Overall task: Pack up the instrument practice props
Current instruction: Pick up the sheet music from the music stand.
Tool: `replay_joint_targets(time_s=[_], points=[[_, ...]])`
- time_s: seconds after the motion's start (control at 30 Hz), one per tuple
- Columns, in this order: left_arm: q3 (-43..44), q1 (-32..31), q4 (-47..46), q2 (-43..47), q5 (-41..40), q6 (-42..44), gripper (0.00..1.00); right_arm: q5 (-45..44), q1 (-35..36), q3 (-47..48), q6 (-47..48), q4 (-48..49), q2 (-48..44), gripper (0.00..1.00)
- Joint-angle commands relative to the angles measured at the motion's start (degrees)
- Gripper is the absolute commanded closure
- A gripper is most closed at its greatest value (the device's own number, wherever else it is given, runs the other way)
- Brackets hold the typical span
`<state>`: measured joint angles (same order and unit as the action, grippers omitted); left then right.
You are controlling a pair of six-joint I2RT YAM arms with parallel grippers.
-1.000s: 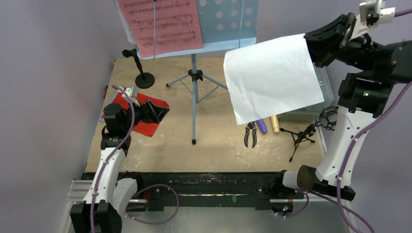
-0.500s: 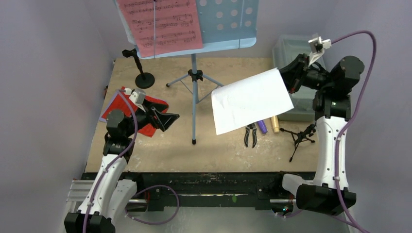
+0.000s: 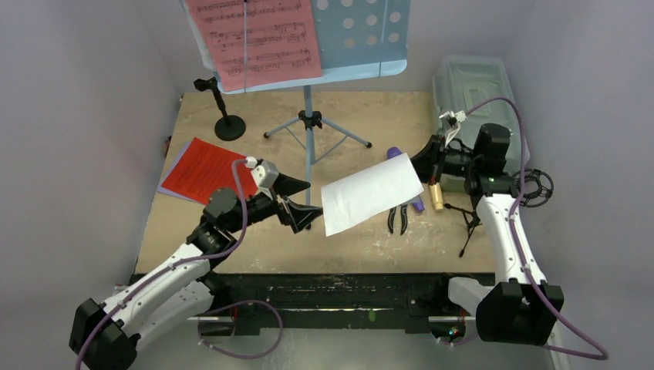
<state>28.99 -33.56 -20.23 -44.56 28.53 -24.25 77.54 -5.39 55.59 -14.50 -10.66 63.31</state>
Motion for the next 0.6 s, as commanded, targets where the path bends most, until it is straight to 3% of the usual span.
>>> replay_joint_targets(time_s=[0.0, 0.1, 0.3, 0.43, 0.57], points=[[-4.68, -6.88, -13.75, -3.81, -11.65, 6.44, 0.00, 2.79, 1.87, -2.94, -0.18, 6.14, -1.43, 1.00], [-5.12, -10.60, -20.39, -7.42, -12.90, 8.48, 0.00, 3.17, 2.30, -5.20, -0.12, 7.26, -1.43, 1.00], [-4.46, -14.53, -24.70, -12.39, -17.51, 9.84, 0.05, 5.40, 2.49, -7.79, 0.86, 7.77, 0.02, 1.00], [-4.51, -14.65, -24.71, -12.44, -20.16, 8.64, 0.18, 6.67, 2.49, -8.81, 2.42, 7.40, 1.34, 1.00], [-3.91, -14.69, -22.81, -12.45, -20.78, 7.45, 0.39, 7.35, 2.49, -8.30, 8.11, 2.95, 3.45, 1.00]])
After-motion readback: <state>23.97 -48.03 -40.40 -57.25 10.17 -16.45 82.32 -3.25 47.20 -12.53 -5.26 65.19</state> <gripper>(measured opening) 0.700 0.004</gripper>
